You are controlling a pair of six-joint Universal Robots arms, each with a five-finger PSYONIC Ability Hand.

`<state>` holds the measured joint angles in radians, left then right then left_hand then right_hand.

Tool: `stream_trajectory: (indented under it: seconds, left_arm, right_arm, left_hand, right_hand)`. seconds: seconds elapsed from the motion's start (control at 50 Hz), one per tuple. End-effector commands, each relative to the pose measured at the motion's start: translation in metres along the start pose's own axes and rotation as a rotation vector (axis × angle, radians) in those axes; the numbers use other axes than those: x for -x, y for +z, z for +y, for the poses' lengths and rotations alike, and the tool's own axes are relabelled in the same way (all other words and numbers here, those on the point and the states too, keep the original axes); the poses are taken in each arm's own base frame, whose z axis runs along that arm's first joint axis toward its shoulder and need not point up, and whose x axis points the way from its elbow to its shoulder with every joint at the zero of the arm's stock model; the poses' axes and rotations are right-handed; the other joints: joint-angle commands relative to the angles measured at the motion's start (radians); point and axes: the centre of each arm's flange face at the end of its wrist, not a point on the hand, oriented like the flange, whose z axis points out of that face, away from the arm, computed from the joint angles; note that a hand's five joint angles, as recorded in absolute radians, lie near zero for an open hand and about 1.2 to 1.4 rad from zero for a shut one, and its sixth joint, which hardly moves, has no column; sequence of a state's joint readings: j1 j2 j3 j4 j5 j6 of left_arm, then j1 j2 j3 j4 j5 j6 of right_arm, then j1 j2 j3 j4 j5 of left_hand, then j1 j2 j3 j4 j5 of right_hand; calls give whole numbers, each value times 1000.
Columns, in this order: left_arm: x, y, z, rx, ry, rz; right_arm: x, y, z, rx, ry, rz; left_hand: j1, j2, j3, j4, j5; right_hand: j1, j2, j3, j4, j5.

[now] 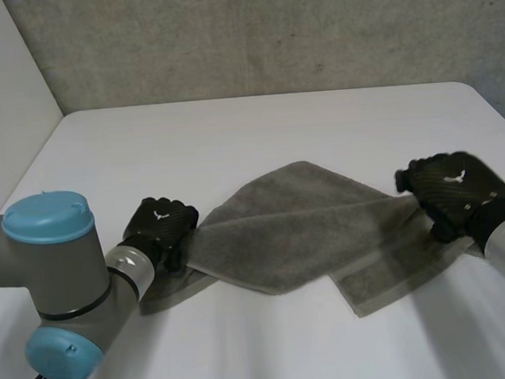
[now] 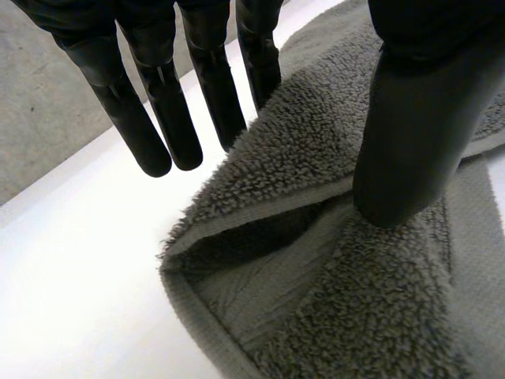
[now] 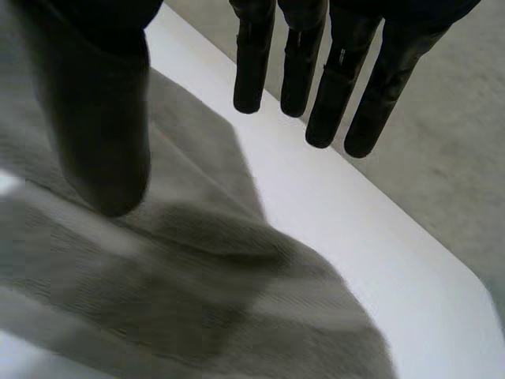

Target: Fold the towel.

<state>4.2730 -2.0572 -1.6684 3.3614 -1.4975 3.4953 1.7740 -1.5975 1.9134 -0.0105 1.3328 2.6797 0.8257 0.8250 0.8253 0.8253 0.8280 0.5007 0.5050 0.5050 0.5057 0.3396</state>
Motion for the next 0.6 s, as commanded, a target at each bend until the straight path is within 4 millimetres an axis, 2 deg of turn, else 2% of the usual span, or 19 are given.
stream_trajectory:
  seconds: [0.02,0.04,0.08,0.18,0.4,0.6]
  left_arm:
    - [5,6,-3,-51,2,-28]
    - [6,7,-4,-62,3,-34]
    - [6,8,-3,-68,3,-38]
    - [10,9,-3,-78,-1,-52]
    - [15,9,2,-79,-6,-70]
    - [15,7,2,-80,-6,-70]
  right_arm:
    - [42,-15,17,44,-7,-157]
    - [42,-15,17,44,-7,-158]
    - [58,-8,36,107,6,-229]
    - [71,2,54,135,32,-267]
    - [72,16,63,86,37,-239]
    - [74,19,68,92,40,-240]
  left_hand:
    - [-107,-106,-107,-107,-284]
    - [-107,-107,-107,-107,-284]
    - [-107,-107,-107,-107,-284]
    - [-116,-115,-116,-116,-293]
    - [-116,-115,-116,-116,-293]
    - [-119,-118,-119,-119,-296]
  right_hand:
    - [60,56,56,55,46]
    - [60,56,56,55,46]
    - [69,64,64,64,55]
    - [92,88,88,87,79]
    - [92,88,88,87,79]
    - [72,67,67,67,58]
